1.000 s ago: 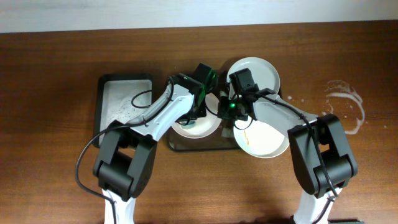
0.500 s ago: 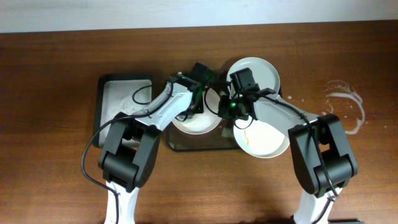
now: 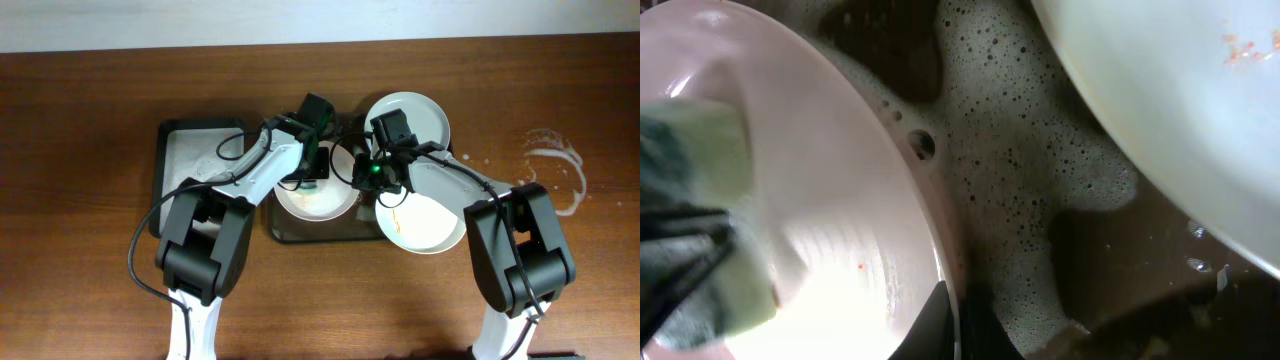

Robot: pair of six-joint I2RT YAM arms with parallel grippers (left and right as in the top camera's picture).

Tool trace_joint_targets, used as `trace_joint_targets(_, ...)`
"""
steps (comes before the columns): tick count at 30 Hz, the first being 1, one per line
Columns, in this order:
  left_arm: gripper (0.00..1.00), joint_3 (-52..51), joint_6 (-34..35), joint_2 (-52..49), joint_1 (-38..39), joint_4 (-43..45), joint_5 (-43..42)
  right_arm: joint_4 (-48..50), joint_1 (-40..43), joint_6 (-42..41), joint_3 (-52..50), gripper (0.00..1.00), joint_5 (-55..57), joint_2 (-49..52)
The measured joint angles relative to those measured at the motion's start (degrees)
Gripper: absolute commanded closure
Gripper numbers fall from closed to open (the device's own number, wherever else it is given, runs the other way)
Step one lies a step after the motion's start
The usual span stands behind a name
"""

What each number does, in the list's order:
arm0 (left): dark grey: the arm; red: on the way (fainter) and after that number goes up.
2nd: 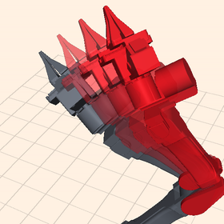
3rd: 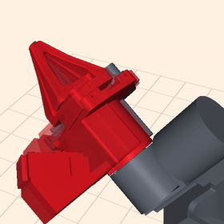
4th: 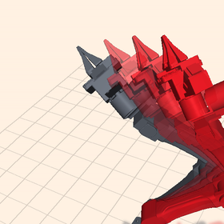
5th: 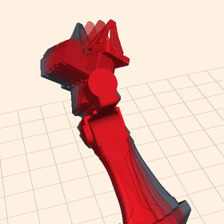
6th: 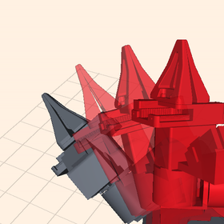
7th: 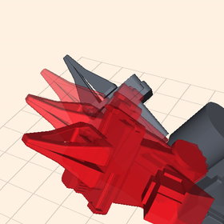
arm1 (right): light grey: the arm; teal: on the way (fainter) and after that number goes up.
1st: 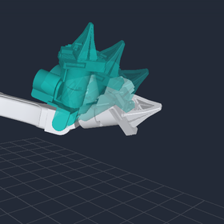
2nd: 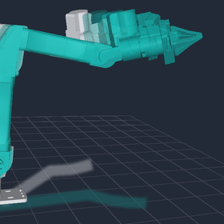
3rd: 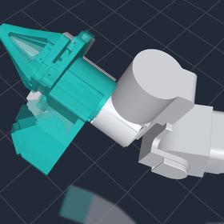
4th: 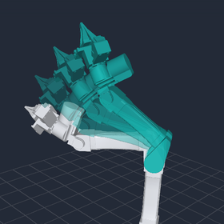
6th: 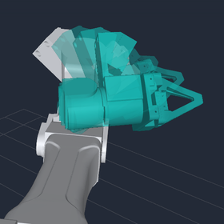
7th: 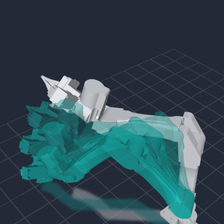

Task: Clean dirty plates on tray and stack at the side
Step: 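Scrub the pink plate surface with the sponge in the left gripper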

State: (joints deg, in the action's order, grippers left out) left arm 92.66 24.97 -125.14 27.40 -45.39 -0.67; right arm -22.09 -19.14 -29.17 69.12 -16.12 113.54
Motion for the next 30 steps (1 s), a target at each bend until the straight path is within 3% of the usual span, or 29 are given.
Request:
trace_joint_targets(5,0.99,0.2,-0.4,0.0,-0.8,0.0,-11.9,0.0,0.0,0.1,0.0,0.96,0.0,0.0)
trace_joint_targets(9,1.00,0.2,-0.8,-0.1,-2.4,-0.2,-16.1,0.1,0.0,0.3,0.0,0.96,0.0,0.0)
trace_joint_targets(21,0.99,1.0,-1.4,-0.1,-5.5,-1.8,-1.6,0.7,-0.1,0.4,0.0,0.96,-0.1,0.0)
trace_joint_targets(25,0.99,1.2,-2.1,-0.1,-5.0,-4.3,-3.1,0.6,-0.1,0.5,0.0,0.96,0.0,0.0)
trace_joint_targets(30,0.99,1.2,-5.0,-0.1,-3.8,-3.8,-11.5,0.5,-0.1,0.5,0.0,0.96,0.0,0.0)
